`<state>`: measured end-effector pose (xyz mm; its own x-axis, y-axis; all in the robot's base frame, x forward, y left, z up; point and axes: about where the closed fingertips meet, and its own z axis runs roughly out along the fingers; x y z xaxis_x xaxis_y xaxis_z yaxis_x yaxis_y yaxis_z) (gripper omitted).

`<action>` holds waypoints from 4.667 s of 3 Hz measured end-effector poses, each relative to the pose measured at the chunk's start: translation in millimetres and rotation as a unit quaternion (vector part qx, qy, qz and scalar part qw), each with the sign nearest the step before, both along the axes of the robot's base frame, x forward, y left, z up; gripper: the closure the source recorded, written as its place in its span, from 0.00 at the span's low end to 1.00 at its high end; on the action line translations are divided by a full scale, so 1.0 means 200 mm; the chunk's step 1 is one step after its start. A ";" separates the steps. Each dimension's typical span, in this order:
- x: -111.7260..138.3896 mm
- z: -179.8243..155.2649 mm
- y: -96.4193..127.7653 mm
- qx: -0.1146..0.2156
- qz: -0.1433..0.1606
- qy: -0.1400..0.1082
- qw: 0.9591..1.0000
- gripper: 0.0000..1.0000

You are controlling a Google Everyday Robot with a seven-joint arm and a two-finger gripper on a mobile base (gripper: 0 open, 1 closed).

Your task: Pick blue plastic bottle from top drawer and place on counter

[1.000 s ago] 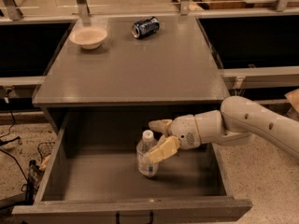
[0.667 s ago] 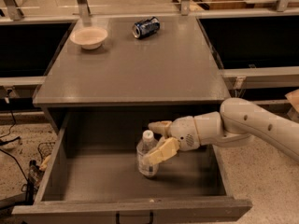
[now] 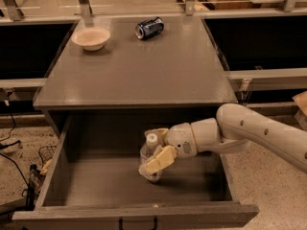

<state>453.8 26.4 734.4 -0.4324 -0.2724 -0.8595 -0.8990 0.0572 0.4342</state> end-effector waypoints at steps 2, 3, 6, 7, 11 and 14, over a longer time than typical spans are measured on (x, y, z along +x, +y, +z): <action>0.00 0.00 0.00 0.000 0.000 0.000 1.000 0.50; 0.00 0.00 0.00 0.000 0.000 0.000 1.000 0.81; 0.04 0.19 -0.09 -0.010 -0.010 -0.023 1.000 1.00; 0.09 0.31 -0.14 -0.020 -0.020 -0.048 0.998 1.00; 0.27 0.79 -0.30 -0.039 -0.051 -0.133 0.989 1.00; 0.12 1.05 -0.43 -0.030 -0.014 -0.137 0.990 1.00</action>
Offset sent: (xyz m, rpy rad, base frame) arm 0.0000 0.0000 0.0000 0.0000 0.0000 0.0000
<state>477.2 -59.1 944.6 -0.1938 -0.3182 -0.9280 -0.9802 0.1026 0.1695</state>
